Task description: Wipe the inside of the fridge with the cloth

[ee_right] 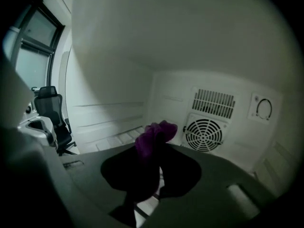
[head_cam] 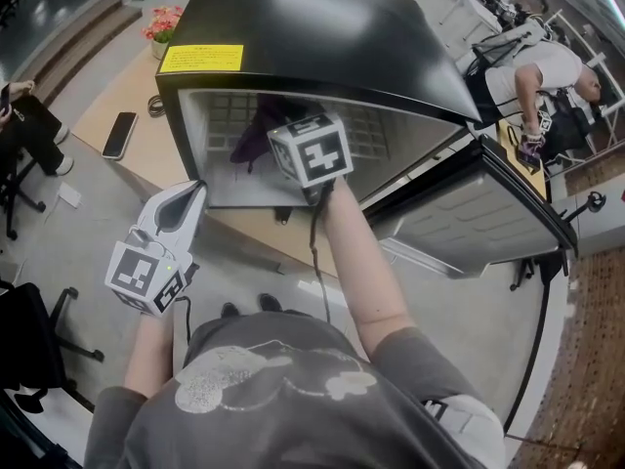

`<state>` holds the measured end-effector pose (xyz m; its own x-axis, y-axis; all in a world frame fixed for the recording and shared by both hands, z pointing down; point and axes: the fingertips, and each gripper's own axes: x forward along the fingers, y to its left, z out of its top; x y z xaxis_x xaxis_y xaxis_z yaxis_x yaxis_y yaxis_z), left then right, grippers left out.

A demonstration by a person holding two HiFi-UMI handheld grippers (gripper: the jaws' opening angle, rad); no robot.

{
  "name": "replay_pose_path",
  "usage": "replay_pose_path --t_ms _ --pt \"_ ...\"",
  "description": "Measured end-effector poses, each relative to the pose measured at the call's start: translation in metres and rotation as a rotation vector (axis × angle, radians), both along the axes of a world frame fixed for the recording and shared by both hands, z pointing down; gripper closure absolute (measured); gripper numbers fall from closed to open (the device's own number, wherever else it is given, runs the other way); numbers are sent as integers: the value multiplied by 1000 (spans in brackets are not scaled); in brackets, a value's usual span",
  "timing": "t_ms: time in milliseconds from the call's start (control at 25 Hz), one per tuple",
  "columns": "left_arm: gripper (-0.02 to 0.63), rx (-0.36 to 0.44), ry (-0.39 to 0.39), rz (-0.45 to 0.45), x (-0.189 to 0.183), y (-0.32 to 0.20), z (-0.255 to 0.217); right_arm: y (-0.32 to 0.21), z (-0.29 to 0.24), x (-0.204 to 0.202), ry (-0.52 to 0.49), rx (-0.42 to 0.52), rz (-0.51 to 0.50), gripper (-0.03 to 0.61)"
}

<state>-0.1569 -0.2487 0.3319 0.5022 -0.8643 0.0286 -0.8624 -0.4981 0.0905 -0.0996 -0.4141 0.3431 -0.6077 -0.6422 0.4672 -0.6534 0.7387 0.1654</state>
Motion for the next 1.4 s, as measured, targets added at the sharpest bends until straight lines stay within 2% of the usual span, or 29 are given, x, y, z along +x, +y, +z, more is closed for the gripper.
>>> replay_pose_path --t_ms 360,680,1000,1080,1160,1280,1400 --pt "597 -1 -7 45 26 0 0 -16 0 74 8 -7 137 497" --pt "597 8 -7 82 46 -12 -5 -23 -1 142 81 35 292 497" --pt "596 13 0 127 65 -21 -7 -18 -7 166 138 98 403 500" --pt "597 14 1 134 66 -22 -7 -18 -15 166 109 139 424 500" --pt "597 12 1 136 65 -23 -6 -20 -27 167 34 189 466 499" --pt "597 10 -1 134 62 -23 -6 -30 -47 177 -84 269 581 497" --pt "597 8 3 130 58 -23 -6 -42 -56 192 -182 284 686 497"
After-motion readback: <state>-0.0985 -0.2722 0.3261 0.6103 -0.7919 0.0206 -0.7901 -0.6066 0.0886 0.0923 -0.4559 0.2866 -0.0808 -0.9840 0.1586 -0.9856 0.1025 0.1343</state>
